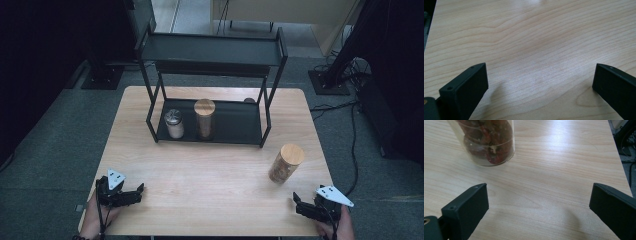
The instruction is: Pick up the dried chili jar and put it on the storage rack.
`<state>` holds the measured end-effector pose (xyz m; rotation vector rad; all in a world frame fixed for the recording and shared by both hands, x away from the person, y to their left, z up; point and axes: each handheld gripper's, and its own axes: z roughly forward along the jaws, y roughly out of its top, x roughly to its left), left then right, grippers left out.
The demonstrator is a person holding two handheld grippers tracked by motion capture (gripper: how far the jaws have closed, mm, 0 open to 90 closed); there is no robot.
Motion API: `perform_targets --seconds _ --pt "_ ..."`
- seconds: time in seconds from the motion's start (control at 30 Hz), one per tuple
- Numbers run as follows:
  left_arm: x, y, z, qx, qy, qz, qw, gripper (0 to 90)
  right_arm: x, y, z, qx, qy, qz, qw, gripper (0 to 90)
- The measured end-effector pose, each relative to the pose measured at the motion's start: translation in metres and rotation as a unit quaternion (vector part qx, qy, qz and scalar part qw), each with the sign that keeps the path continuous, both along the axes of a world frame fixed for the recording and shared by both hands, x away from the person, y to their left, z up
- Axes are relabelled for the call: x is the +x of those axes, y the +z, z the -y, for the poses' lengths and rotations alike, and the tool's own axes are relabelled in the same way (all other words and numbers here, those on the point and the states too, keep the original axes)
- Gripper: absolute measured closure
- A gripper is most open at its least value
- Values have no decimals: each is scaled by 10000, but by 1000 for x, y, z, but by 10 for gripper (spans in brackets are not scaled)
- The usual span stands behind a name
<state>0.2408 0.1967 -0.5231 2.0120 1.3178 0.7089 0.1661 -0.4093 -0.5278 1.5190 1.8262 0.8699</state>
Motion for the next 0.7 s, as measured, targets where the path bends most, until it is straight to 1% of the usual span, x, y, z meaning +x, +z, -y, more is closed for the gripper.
perform_targets --seconds 0.03,0.2,0.3,0.4,0.43,0.47,0.6,0.7 --pt "0 0 0 0 -1 1 10000 5 0 0 0 -35 24 4 10000 22" --pt "0 0 0 8 -6 5 10000 5 1 0 1 -44 103 0 9999 22" --pt "0 0 0 19 -7 3 10000 6 2 1 4 -158 136 -3 9998 23" --pt "0 0 0 20 -8 -4 10000 6 2 1 8 -124 62 6 9999 25" --pt "0 0 0 19 -9 -6 10000 6 2 1 9 -105 47 -1 9999 47" --pt "0 0 0 18 -13 -7 10000 5 2 1 10 -104 47 13 9999 51" --pt "0 0 1 38 -23 -14 10000 6 1 0 9 -100 171 20 9998 59" --pt "0 0 1 38 -21 -8 10000 6 2 0 8 -70 179 9 9998 59"
